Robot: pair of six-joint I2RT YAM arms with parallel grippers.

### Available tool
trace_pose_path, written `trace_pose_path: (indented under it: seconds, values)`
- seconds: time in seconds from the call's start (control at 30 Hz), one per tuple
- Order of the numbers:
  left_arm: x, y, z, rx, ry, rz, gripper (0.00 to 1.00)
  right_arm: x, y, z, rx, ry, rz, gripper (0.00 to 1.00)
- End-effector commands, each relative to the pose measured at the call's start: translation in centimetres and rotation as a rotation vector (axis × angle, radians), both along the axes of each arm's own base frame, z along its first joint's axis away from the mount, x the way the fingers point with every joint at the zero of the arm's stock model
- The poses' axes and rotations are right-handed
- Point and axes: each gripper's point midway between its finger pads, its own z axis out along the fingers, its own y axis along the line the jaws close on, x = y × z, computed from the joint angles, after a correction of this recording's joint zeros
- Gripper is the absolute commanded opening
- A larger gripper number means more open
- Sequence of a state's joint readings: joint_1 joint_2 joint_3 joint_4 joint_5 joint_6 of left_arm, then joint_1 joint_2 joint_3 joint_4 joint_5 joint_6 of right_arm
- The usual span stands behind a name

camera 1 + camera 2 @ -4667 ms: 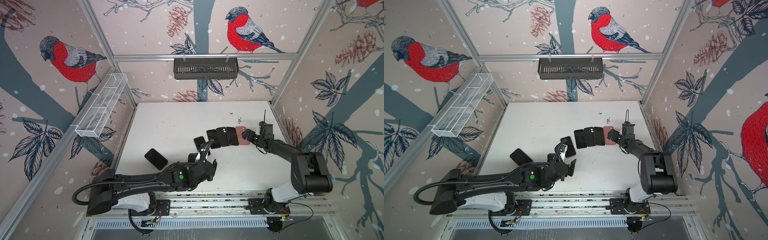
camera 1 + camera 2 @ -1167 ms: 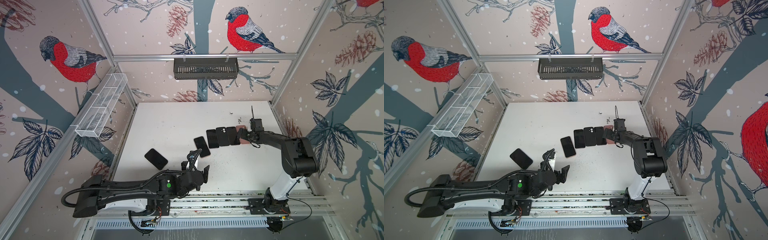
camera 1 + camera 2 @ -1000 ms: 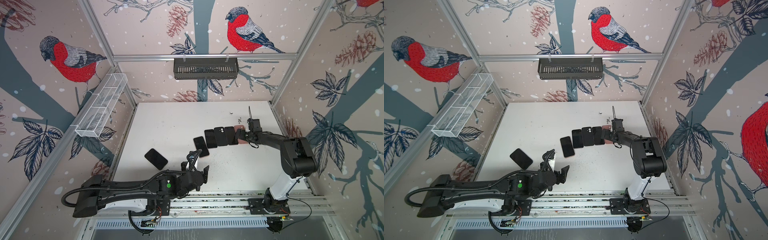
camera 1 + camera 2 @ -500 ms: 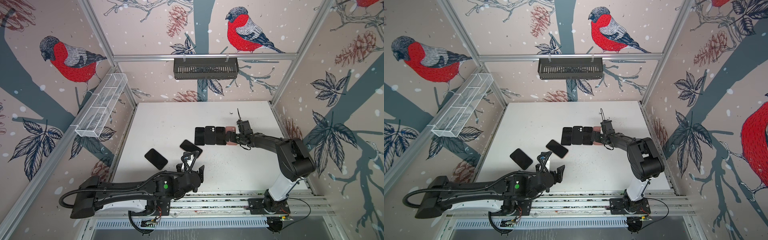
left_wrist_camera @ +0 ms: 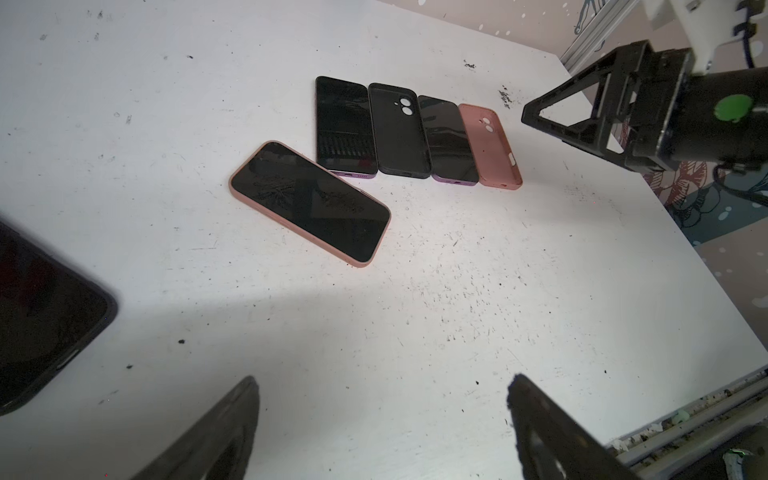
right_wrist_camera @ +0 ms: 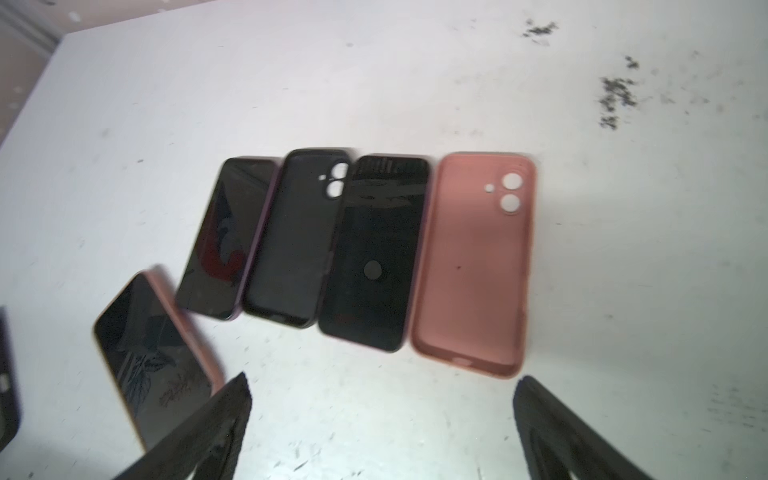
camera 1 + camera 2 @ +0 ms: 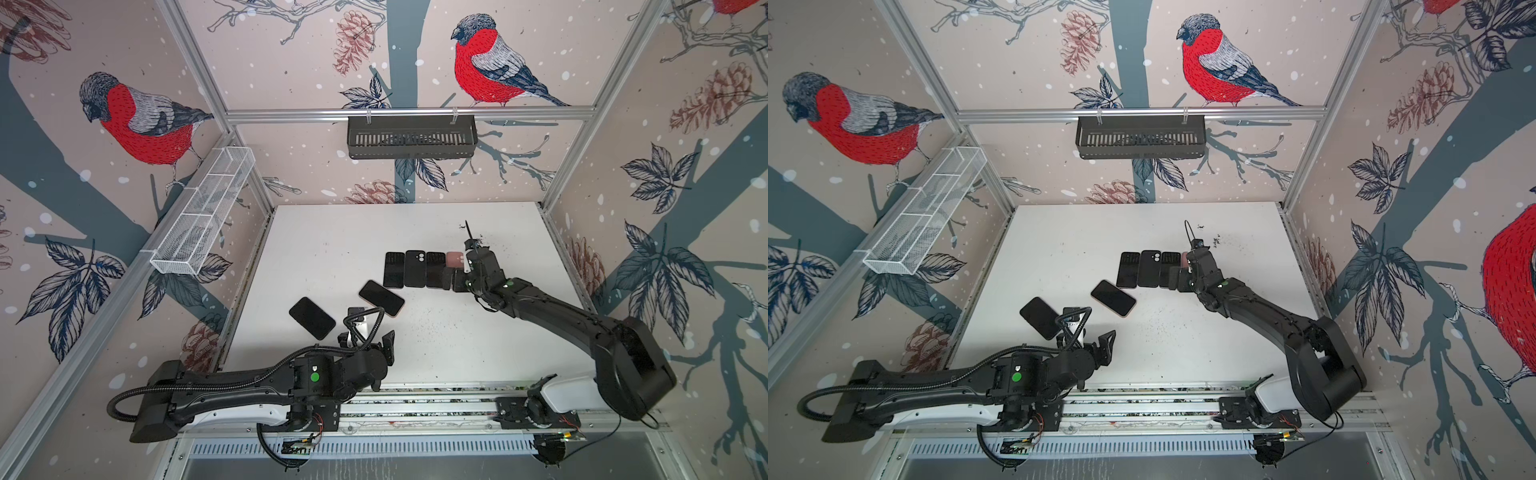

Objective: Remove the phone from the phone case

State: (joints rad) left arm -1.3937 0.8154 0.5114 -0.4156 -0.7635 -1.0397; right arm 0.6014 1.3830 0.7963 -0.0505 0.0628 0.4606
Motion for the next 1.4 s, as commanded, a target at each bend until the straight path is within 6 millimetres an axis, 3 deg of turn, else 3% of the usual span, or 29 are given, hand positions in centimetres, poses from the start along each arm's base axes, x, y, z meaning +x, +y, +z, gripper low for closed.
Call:
trace_pose_path:
  seconds: [0.0, 0.2, 0.43, 0.67, 1.1, 1.37]
  values:
    - [0.3, 0.4, 0.7, 0.008, -0.025, 0.023, 0.93, -2.1, 3.2, -0.3, -0.023, -0.027, 0.132, 1.0]
    - [0.2, -0.5, 1.8, 0.008, -0.041, -0.012, 0.92, -4.7, 10.4, -4.3, -0.114, -0.019, 0.368, 1.0]
    - [0.1, -0.7, 2.4, 0.018, -0.045, -0.021, 0.92, -5.0, 14.5, -8.1, -0.178, 0.013, 0.503, 1.0]
    - [0.0, -0.3, 2.4, 0.013, -0.044, -0.017, 0.92, -4.5, 16.2, -10.1, -0.229, 0.041, 0.565, 1.0]
    - [0.0, -0.2, 2.1, -0.003, -0.042, -0.006, 0.92, -5.9, 18.2, -12.3, -0.302, 0.055, 0.638, 1.0]
    - [0.4, 0.8, 1.8, -0.052, -0.053, 0.057, 0.94, -7.2, 18.0, -12.8, -0.306, 0.064, 0.668, 0.86]
